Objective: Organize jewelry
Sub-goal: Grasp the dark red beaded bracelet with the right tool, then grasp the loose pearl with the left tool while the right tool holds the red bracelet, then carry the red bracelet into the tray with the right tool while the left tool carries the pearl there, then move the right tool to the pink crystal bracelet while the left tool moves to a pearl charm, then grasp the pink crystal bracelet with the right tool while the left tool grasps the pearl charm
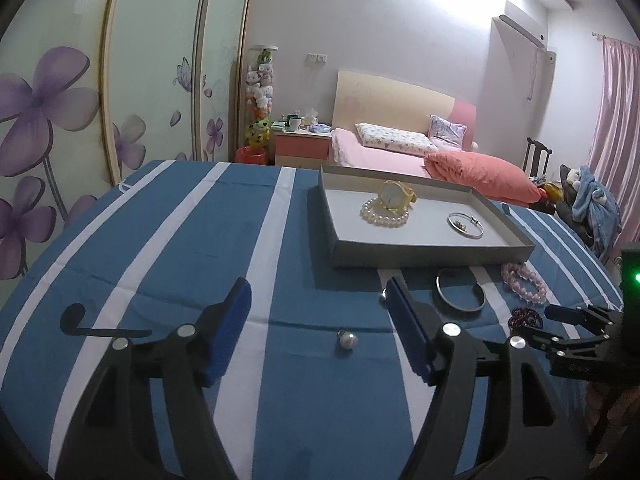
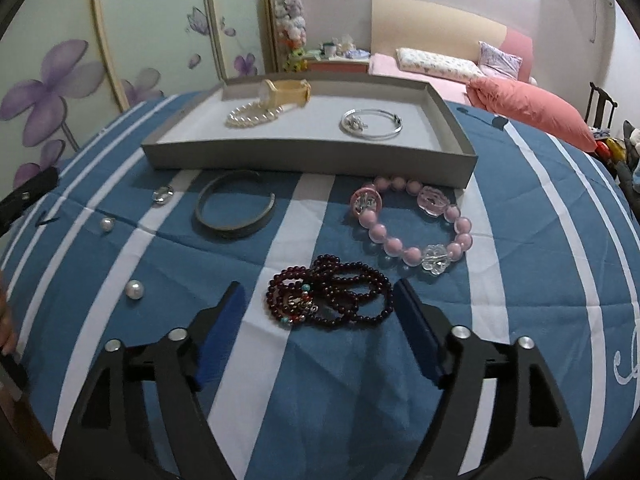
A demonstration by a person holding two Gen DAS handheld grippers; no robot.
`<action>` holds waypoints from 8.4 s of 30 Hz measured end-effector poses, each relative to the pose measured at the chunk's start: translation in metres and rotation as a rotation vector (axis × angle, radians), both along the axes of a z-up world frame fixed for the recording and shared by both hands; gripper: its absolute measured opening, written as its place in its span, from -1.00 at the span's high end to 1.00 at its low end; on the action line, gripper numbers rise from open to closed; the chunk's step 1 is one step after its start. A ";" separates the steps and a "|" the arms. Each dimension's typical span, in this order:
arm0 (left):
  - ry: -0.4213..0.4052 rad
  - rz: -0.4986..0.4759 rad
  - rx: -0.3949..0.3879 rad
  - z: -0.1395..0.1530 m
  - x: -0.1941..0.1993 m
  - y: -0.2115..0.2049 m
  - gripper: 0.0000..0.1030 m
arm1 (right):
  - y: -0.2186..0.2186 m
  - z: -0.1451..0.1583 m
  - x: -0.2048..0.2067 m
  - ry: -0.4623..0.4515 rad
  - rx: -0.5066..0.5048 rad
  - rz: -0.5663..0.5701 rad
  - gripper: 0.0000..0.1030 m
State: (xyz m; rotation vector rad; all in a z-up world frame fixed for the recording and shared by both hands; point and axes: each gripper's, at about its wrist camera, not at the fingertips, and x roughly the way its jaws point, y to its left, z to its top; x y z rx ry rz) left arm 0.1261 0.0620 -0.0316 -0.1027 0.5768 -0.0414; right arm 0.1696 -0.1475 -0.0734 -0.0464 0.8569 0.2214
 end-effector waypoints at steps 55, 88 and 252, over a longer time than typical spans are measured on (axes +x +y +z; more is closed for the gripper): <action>0.317 -0.125 0.135 -0.048 0.050 -0.051 0.73 | -0.035 0.039 -0.027 -0.095 0.148 -0.045 0.82; -0.210 -0.117 0.041 0.062 -0.020 -0.064 0.73 | -0.029 0.121 -0.054 -0.526 0.225 -0.033 0.82; 0.306 -0.316 0.166 -0.055 0.016 -0.123 0.33 | -0.069 0.000 0.035 0.043 0.040 -0.157 0.51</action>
